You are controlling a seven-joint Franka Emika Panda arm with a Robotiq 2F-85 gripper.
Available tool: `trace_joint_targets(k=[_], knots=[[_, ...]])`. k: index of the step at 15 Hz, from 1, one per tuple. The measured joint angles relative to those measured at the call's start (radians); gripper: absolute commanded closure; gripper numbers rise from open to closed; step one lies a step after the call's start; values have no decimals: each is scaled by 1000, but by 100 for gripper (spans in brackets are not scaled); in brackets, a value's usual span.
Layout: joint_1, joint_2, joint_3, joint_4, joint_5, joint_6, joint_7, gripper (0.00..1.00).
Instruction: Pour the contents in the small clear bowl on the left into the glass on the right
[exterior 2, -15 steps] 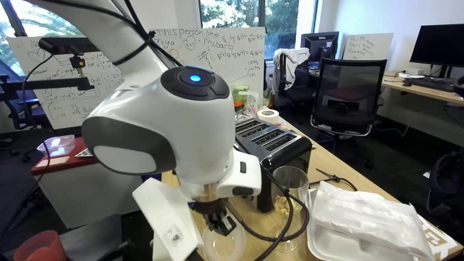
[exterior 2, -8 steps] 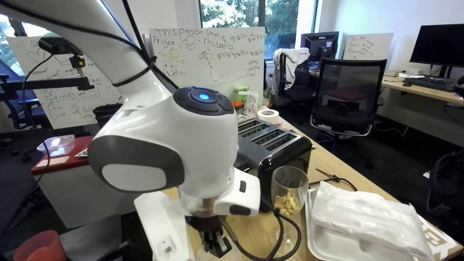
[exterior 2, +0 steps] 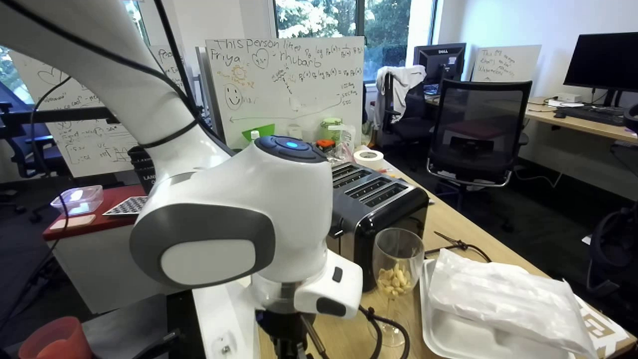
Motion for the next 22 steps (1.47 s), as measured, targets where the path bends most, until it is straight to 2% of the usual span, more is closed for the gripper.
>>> trace_joint_targets(k=[4, 9, 10, 16, 21, 22], knots=[[0, 0, 0, 13, -31, -8, 61, 40], [0, -48, 20, 26, 62, -51, 17, 5], [0, -74, 20, 26, 84, -69, -2, 2], [19, -244, 11, 22, 276, -190, -198, 0], [100, -358, -34, -3, 393, -200, -440, 0], [111, -370, -41, -6, 399, -200, -448, 0]])
